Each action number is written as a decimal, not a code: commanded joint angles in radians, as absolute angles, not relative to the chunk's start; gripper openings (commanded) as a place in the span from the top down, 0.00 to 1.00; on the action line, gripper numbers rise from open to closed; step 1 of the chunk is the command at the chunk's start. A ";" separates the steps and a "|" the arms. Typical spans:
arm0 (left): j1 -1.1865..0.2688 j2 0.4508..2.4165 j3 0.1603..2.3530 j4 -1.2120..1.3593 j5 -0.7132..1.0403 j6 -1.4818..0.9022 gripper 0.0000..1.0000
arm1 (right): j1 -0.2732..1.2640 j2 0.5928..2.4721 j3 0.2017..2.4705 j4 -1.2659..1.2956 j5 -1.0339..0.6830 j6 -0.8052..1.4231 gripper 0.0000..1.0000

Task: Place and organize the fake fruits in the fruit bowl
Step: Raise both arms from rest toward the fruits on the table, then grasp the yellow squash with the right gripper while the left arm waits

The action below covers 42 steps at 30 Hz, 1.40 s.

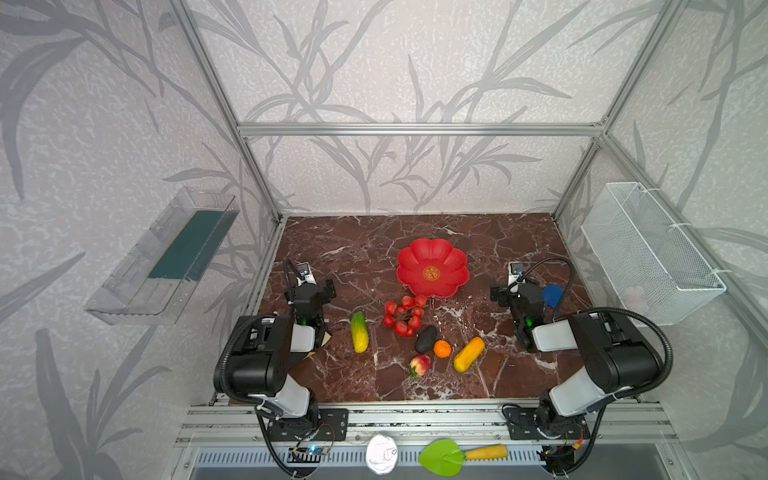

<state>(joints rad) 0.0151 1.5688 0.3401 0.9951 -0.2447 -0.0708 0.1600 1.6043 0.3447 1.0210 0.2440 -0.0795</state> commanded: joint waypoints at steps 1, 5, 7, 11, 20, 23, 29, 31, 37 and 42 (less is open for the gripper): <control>0.017 1.571 0.352 0.998 -0.247 -0.060 0.01 | 0.158 1.598 0.356 1.034 0.245 -0.075 0.01; 0.016 1.571 0.353 0.996 -0.248 -0.060 0.01 | 0.158 1.598 0.356 1.034 0.245 -0.075 0.01; 0.015 1.571 0.352 0.996 -0.247 -0.060 0.01 | 0.158 1.598 0.356 1.034 0.245 -0.075 0.01; 0.016 1.571 0.354 0.996 -0.245 -0.060 0.01 | 0.158 1.598 0.356 1.034 0.245 -0.075 0.01; 0.018 1.571 0.346 1.008 -0.249 -0.067 0.01 | 0.158 1.598 0.356 1.034 0.245 -0.075 0.01; 0.017 1.545 0.303 1.073 -0.260 -0.069 0.02 | 0.177 1.564 0.355 1.018 0.302 -0.082 0.01; 0.000 1.237 0.347 0.735 -0.397 -0.126 0.05 | 0.204 1.259 0.690 0.192 0.334 0.098 0.01; 0.003 1.108 0.420 0.487 -0.448 -0.315 0.03 | 0.204 1.230 0.750 0.099 0.226 0.195 0.01; 0.002 0.937 0.440 0.324 -0.258 -0.474 0.04 | 0.200 1.104 0.698 0.006 -0.045 0.350 0.00; 0.002 0.899 0.474 0.160 -0.197 -0.491 0.05 | 0.346 1.053 0.777 -0.432 0.057 0.413 0.05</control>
